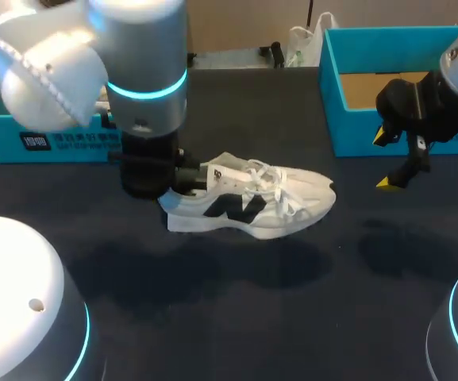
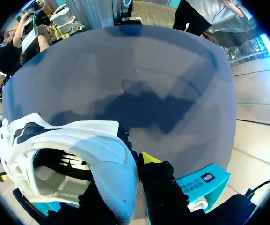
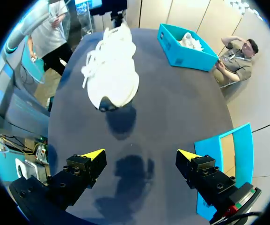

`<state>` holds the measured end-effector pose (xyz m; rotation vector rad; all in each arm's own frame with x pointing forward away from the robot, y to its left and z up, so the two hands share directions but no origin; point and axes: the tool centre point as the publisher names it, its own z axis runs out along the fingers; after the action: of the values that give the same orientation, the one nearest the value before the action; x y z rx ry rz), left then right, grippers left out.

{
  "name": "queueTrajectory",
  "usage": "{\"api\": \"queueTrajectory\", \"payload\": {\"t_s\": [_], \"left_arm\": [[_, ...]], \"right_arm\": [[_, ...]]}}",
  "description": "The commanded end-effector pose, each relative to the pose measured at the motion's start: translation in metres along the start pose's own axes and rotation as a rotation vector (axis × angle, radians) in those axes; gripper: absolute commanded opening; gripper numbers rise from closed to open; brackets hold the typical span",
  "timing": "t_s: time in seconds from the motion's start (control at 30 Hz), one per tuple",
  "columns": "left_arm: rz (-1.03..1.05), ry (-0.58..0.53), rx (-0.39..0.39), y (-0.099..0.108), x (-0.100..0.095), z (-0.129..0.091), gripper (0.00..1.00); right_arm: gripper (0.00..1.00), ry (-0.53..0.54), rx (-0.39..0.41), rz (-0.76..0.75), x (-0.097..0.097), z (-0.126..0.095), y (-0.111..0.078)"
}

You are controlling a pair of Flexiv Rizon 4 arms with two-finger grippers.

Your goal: Take the shoe out of the shoebox, open the shoe tongue, remove and reinsert the insole, then place the shoe into the shoebox

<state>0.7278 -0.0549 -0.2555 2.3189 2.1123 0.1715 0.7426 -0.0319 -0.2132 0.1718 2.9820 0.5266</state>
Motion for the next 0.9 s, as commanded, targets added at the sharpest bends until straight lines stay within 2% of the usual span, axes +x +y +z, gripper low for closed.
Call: {"api": "queueTrajectory", "payload": {"t_s": [0.03, 0.3, 0.43, 0.63, 0.9], "left_arm": [[-0.008, -0.001, -0.020, -0.002, -0.005, 0.023, 0.00], [-0.041, 0.032, -0.033, -0.002, -0.012, 0.056, 0.00], [-0.027, 0.066, -0.006, -0.008, -0.013, 0.071, 0.00], [-0.030, 0.097, -0.001, -0.013, -0.014, 0.091, 0.00], [-0.043, 0.125, 0.009, -0.009, -0.014, 0.112, 0.00]], "right_arm": [[1.00, -0.002, 0.001, 0.000, 0.000, 0.001, -0.001], [1.00, -0.002, 0.001, 0.000, 0.000, 0.001, -0.001], [1.00, -0.002, 0.001, 0.000, 0.000, 0.001, -0.001], [1.00, -0.002, 0.001, 0.000, 0.000, 0.001, -0.001], [1.00, -0.002, 0.001, 0.000, 0.000, 0.001, -0.001]]}}
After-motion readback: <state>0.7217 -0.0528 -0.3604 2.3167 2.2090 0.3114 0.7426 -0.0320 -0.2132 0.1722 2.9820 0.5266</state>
